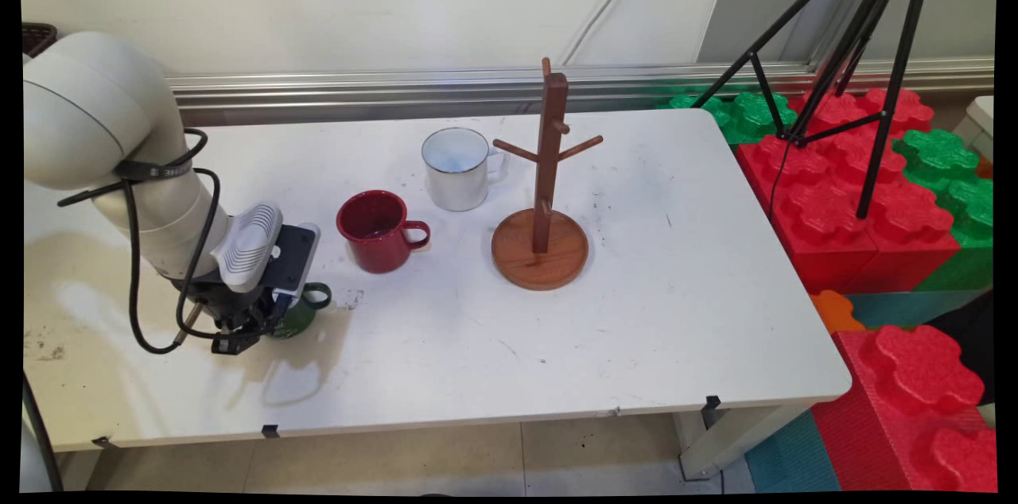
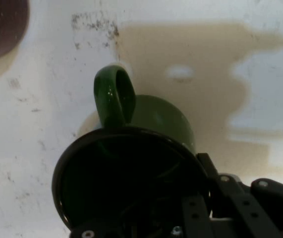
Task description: Place the picked object on the table
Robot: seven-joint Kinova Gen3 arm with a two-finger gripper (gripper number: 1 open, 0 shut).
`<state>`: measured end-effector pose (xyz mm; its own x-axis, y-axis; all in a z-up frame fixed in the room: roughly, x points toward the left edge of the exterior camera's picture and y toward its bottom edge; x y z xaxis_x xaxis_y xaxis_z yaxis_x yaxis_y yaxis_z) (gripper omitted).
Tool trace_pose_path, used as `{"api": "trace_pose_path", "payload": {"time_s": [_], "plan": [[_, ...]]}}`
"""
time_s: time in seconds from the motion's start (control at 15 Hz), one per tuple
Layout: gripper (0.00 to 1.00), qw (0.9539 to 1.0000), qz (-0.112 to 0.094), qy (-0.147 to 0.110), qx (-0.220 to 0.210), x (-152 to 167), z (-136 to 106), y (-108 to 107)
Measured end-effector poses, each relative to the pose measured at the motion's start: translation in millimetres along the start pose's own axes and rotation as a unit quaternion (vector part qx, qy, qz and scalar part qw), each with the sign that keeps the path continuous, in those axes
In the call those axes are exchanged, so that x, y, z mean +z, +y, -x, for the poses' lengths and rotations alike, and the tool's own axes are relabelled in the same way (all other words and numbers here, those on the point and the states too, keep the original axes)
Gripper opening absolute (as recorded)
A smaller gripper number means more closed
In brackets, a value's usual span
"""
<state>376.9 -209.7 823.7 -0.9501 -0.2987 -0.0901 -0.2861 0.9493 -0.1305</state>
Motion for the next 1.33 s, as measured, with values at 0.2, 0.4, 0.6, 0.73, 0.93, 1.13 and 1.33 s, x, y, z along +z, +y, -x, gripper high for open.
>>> {"api": "trace_pose_path", "payload": {"time_s": [0.2, 0.4, 0.6, 0.73, 0.93, 1.13, 1.33], "plan": [[0.00, 1.0000, 0.003, -0.001, 0.001, 0.9, 2.9, -0.3], [0.00, 1.0000, 0.005, -0.001, 0.003, 1.8, 4.9, -0.3], [0.00, 1.0000, 0.008, -0.001, 0.005, 2.3, 6.6, -0.2], [0.00, 0.9999, 0.008, 0.000, 0.006, 2.5, 7.7, 0.0], [1.00, 0.9999, 0.010, 0.001, 0.006, 2.6, 9.7, 0.9], [1.00, 0.9999, 0.009, 0.002, 0.006, 2.6, 10.3, 0.9], [1.00, 0.9999, 0.008, 0.004, 0.005, 2.6, 11.9, 1.4]]}}
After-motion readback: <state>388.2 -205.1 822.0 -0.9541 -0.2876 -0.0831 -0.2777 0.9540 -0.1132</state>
